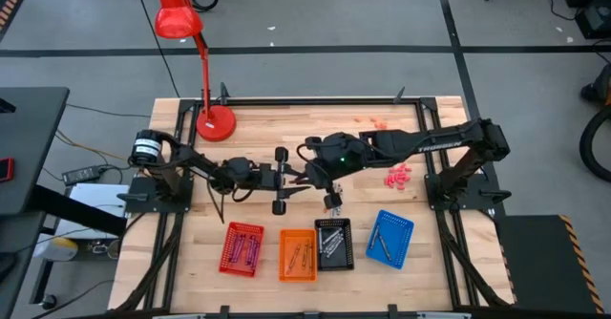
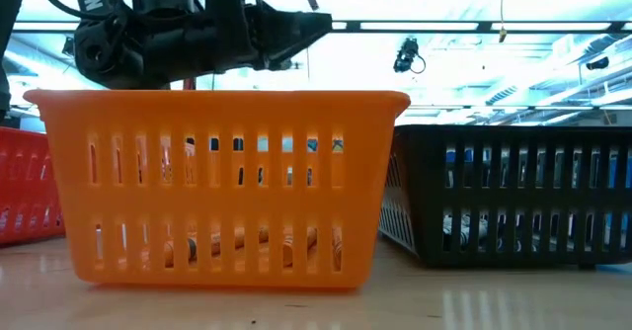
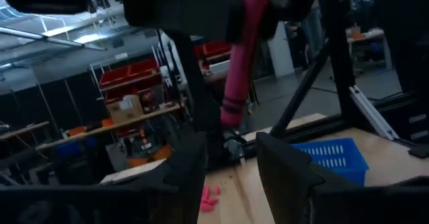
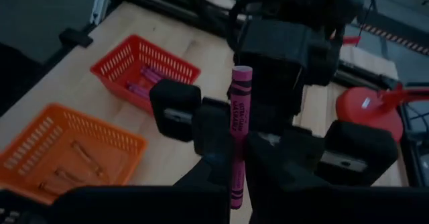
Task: Sort crayons
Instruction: Put the violet crayon into the red bin
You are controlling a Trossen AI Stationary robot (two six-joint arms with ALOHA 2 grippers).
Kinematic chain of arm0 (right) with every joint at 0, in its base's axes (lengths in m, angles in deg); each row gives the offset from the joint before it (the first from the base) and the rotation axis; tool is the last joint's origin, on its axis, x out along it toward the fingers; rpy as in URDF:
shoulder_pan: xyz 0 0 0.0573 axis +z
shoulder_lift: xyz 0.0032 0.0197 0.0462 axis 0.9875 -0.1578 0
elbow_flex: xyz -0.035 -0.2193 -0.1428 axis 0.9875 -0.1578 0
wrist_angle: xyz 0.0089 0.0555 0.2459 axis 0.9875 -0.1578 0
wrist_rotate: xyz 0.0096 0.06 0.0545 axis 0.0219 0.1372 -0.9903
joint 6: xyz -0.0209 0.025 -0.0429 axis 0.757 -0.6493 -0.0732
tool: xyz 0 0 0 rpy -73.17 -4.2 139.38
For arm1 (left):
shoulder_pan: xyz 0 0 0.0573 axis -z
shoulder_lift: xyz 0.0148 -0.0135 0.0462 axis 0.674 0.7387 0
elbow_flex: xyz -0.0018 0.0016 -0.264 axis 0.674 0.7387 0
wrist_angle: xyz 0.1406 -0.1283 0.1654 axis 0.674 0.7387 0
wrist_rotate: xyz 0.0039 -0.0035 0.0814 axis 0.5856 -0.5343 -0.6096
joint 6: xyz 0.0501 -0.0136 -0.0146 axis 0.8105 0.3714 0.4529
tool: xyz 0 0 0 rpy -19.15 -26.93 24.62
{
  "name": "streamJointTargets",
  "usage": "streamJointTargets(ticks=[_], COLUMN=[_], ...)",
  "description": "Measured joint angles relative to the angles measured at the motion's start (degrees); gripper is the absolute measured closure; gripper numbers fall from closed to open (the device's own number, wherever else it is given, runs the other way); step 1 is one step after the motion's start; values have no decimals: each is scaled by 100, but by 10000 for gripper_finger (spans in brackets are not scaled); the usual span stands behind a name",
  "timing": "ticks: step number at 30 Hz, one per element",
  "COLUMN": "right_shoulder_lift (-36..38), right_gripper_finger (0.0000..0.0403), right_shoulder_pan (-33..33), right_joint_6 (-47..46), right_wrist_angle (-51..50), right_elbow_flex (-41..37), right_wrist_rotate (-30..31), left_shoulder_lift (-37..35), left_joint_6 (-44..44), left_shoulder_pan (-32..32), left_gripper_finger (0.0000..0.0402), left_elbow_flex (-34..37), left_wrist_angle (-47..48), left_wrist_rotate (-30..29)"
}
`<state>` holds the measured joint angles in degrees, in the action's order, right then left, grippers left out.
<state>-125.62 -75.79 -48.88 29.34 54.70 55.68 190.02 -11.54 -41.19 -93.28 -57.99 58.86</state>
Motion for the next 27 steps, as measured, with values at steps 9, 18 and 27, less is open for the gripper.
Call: streamJointTargets(ticks=[9,18,27], right_shoulder_lift=[0,0,0], right_gripper_finger=[369,369,367], right_shoulder_pan=[111,113,113], right_joint_6=[-94,-240,-384], right_wrist_angle=[253,288,114], right_elbow_flex=[0,0,2], right_wrist_rotate=[233,311,279], left_shoulder_lift=[1,-16,-21], left_joint_6=[11,-46,-184], left_shoulder_pan=[141,133,132], left_gripper_finger=[260,260,269], left_elbow_flex=[-4,-155,-348], left_wrist_angle=[-499,-635,-458], left_wrist_rotate=[14,0,0])
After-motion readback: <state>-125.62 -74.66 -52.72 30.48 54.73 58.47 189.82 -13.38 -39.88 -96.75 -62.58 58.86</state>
